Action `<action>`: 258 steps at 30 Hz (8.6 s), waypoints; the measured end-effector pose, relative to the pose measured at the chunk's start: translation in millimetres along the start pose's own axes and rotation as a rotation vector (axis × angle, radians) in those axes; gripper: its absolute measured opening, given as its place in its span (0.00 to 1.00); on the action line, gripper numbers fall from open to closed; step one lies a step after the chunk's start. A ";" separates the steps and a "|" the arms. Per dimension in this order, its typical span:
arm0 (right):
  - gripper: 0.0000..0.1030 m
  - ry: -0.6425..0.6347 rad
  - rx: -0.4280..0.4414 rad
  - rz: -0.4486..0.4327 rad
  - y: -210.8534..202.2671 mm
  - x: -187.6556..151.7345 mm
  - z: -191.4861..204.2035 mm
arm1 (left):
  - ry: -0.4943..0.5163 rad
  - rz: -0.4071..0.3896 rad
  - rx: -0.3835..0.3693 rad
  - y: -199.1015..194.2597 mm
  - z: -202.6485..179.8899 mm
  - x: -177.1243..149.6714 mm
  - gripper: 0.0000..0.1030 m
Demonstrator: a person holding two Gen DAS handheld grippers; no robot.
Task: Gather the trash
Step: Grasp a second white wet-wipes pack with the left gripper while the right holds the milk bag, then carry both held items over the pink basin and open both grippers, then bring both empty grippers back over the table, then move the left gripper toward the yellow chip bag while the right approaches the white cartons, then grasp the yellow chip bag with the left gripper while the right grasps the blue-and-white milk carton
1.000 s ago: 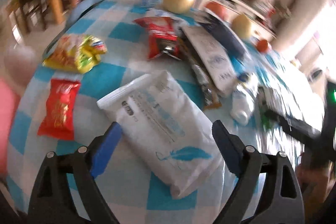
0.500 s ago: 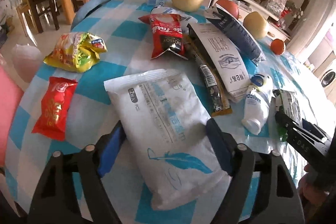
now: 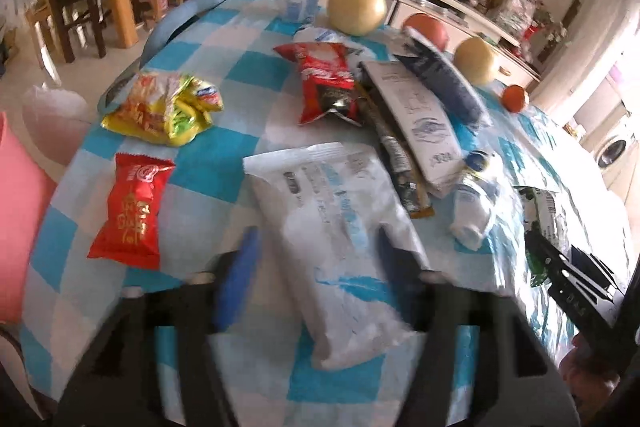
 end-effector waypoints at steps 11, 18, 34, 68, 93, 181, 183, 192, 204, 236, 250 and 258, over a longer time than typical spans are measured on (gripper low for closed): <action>0.40 -0.027 0.061 -0.024 -33.4 -20.7 20.2 | 0.053 0.057 0.137 23.3 -29.2 -14.4 0.93; 0.40 -0.034 0.090 -0.016 -35.3 -24.1 26.1 | 0.062 0.055 0.164 36.5 -28.0 -13.1 0.92; 0.40 -0.043 0.194 0.008 -48.6 -33.1 59.3 | -0.062 -0.024 -0.039 -6.0 2.2 -2.7 0.73; 0.40 -0.441 0.635 0.020 -105.6 -38.9 425.3 | -0.634 -0.282 0.292 -148.0 347.5 -11.8 0.74; 0.87 -0.345 0.464 -0.058 -82.1 -38.1 368.6 | -0.493 -0.516 0.450 -174.0 339.4 14.5 0.90; 0.91 0.214 0.243 -0.081 -36.7 38.8 -13.2 | -0.100 -0.195 0.164 -15.0 115.1 61.8 0.91; 0.91 0.203 0.244 -0.071 -30.3 40.9 -10.4 | -0.162 -0.177 0.124 -7.9 124.2 62.2 0.91; 0.91 0.114 0.219 -0.027 5.3 46.7 5.1 | -0.180 -0.115 0.122 29.4 125.9 75.6 0.88; 0.91 0.031 0.278 -0.045 41.4 84.3 18.8 | -0.068 -0.045 0.152 56.3 109.5 75.6 0.81; 0.70 -0.432 0.475 0.071 90.8 117.4 104.3 | 0.026 -0.054 -0.005 67.1 10.9 64.0 0.90; 0.87 -0.212 0.577 0.155 82.4 127.5 108.8 | 0.159 0.009 -0.077 78.8 -10.0 56.6 0.87; 0.87 0.074 0.555 0.187 101.0 142.7 73.3 | 0.232 -0.013 -0.019 77.2 -23.2 52.7 0.61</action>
Point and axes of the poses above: each gripper's, at about its wrist camera, not at the fingertips, and y roughly the way its jaws point, z to its left, x to its top, the point moved 10 cm from there along y, roughly the way its jaws point, and after that the axes turned 5 degrees about y, right-handed, at the moved point
